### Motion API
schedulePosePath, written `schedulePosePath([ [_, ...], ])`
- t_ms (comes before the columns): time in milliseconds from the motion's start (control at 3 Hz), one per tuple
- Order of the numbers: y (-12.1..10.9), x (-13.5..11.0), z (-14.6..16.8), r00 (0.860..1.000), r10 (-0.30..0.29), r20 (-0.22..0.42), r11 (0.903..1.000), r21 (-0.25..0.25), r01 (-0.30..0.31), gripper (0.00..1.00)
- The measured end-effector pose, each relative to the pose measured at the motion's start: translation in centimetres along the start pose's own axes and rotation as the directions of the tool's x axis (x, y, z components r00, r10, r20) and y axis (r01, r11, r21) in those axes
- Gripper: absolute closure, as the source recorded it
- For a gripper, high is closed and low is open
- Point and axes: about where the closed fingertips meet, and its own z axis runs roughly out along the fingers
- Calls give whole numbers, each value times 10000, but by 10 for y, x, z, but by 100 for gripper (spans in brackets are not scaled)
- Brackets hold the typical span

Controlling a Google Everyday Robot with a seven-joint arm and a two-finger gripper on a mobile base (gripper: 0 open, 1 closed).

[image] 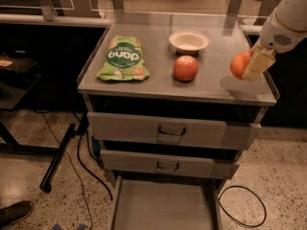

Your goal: Place orange into bottom drawer

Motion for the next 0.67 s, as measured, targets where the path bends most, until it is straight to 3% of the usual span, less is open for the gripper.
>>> schedulePosePath([
  [333,13,19,-7,9975,568,423,9982,-200,-560,100],
  [667,55,47,-15,9930,1031,575,9926,-700,-990,100],
])
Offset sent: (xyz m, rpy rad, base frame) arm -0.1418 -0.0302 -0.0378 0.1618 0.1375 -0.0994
